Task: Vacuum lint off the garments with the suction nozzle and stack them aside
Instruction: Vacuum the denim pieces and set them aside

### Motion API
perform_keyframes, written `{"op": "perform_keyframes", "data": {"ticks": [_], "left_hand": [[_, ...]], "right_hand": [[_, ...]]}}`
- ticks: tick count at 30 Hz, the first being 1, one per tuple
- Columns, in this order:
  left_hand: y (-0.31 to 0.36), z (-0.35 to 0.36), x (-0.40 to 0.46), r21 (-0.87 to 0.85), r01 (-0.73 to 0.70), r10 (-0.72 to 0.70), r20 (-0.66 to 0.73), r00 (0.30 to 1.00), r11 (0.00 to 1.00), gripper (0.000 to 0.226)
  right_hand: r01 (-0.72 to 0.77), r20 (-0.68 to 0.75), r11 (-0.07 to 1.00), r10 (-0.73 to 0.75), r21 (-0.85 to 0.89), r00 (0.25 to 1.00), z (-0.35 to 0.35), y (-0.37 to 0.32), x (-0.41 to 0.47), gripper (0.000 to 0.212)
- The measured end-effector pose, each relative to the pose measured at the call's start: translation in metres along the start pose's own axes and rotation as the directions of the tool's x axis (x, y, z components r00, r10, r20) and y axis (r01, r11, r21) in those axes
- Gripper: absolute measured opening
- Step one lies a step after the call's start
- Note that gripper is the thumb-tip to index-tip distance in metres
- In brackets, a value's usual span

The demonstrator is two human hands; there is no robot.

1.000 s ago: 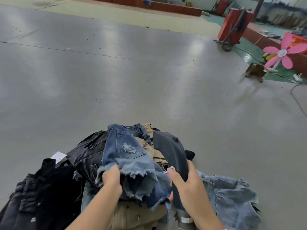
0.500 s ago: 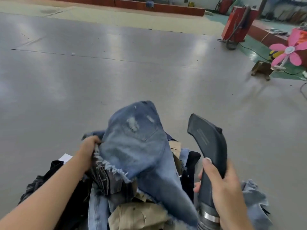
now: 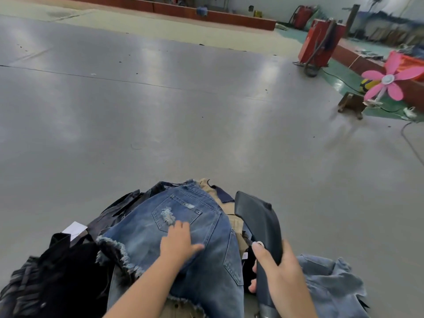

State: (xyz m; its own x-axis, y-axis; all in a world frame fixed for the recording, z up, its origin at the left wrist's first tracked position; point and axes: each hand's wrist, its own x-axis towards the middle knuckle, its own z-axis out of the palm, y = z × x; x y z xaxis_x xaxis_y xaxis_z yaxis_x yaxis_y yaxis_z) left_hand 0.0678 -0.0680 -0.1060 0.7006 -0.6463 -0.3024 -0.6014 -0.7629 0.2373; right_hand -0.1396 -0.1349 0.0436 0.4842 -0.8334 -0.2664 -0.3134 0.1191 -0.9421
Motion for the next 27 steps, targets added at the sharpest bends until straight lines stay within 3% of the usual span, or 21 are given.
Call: {"op": "perform_keyframes", "data": {"ticks": [2,6,8,12,13,16,21,25,27], "left_hand": [[-0.007,0.013,0.001,0.13,-0.067,0.059,0.061,0.996,0.989,0.038],[-0.04,0.008,0.001,0.067,-0.227,0.216,0.146,0.965,0.972,0.012],[-0.06,-0.006,-0.001,0.045,-0.214,0.208,0.107,0.972,0.976,0.017],[-0.056,-0.005,-0.014,0.202,-0.202,0.184,0.103,0.977,0.958,0.064],[-0.045,0.004,-0.019,0.213,-0.214,0.192,0.117,0.974,0.953,0.064],[-0.025,0.033,-0.031,0.248,-0.276,0.234,0.186,0.954,0.928,0.036],[-0.092,-0.023,-0.022,0.397,-0.448,0.429,0.14,0.892,0.801,0.044],[-0.163,-0.061,-0.041,0.592,-0.242,0.162,0.185,0.969,0.769,0.043],[-0.157,-0.055,-0.054,0.556,-0.162,0.136,0.088,0.987,0.815,0.036]], "right_hand": [[-0.024,-0.013,1.0,0.023,-0.015,1.0,0.0,0.002,0.004,0.011],[-0.02,-0.003,0.999,0.02,-0.041,1.0,0.0,-0.001,0.009,0.012],[0.012,0.027,0.998,-0.01,-0.068,1.0,0.002,-0.004,0.006,0.01],[0.046,0.095,0.995,-0.038,-0.086,0.995,0.013,-0.006,-0.003,0.01],[0.051,0.108,0.995,-0.041,-0.091,0.993,0.016,-0.006,-0.004,0.011],[0.064,0.112,0.994,-0.053,-0.094,0.992,0.018,-0.007,-0.002,0.01],[0.043,0.068,0.997,-0.038,-0.07,0.997,0.005,-0.007,0.001,0.009],[0.029,0.101,0.993,-0.017,-0.117,0.995,0.001,-0.007,0.0,0.01],[0.031,0.125,0.991,-0.015,-0.128,0.992,0.003,-0.007,-0.001,0.012]]}}
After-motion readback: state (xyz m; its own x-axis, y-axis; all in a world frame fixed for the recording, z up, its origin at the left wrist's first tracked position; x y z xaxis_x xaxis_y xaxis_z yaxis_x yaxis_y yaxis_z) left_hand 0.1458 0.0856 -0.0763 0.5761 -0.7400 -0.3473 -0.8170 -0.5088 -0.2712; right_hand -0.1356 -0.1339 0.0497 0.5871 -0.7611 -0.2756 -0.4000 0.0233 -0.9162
